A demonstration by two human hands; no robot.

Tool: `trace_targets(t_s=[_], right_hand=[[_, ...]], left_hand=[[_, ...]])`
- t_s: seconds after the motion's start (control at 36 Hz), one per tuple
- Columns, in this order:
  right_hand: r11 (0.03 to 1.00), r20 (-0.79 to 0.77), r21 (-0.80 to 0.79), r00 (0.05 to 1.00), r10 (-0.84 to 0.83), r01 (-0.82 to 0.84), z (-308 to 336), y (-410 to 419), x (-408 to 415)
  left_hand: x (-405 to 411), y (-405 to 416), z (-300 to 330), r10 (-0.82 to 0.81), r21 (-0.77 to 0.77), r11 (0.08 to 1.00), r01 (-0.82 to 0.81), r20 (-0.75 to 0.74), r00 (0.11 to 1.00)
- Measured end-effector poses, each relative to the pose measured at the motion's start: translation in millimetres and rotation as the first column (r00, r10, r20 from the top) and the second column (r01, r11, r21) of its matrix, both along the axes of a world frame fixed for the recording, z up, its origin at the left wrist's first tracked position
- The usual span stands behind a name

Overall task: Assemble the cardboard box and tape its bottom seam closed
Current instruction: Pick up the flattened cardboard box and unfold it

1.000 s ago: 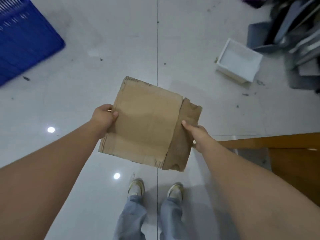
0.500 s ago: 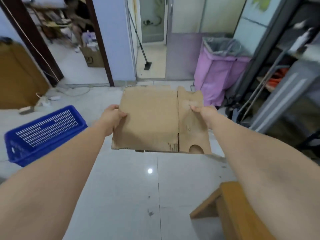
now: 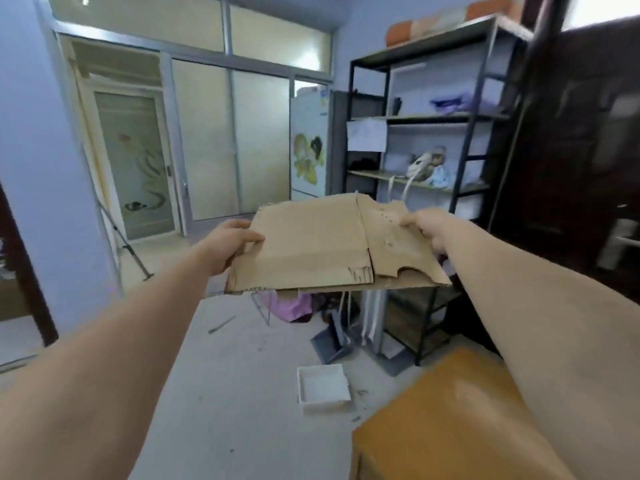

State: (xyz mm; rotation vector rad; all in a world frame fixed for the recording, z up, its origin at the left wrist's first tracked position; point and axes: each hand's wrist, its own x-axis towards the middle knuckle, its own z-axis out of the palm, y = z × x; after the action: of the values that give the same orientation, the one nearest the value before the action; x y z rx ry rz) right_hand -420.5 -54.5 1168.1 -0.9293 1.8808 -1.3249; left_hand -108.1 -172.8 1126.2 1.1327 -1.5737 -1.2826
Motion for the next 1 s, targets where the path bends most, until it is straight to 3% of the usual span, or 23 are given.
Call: trace_targets(t_s=[0.22,0.42,0.69,0.92,1.0], right_hand=[[0.940,-0.095,-0.059,0.935,-0.340,0.336,29.4,174.5,-48.3],[0.808,-0.158,-0.081,0.793,-0.589,0.584,47.9,344.8,-84.0],[0.573,-0.242,-0.090,0.540,-0.806,0.815,70.4,617.2,-104.2],[0.422,-0.247,-0.184,0.374,-0.894,0.887,95.9,814.5,-102.3],[0.364,-0.260,-0.203,0.308,-0.915,0.909,100.9,874.7,-107.9]], left_hand=[[-99.1,55.9,29.8,-0.355,-0.018,0.934,0.356,0.022,0.935],[-201.4,165.7,47.4,-0.643,-0.048,0.763,0.645,0.049,0.764],[-326.2,387.1,76.3,-0.885,-0.092,0.458,0.884,0.046,0.463],[-387.1,588.2,83.2,-0.960,-0.073,0.276,0.958,0.026,0.279],[-403.9,648.8,85.7,-0.968,-0.077,0.246,0.966,0.023,0.248]])
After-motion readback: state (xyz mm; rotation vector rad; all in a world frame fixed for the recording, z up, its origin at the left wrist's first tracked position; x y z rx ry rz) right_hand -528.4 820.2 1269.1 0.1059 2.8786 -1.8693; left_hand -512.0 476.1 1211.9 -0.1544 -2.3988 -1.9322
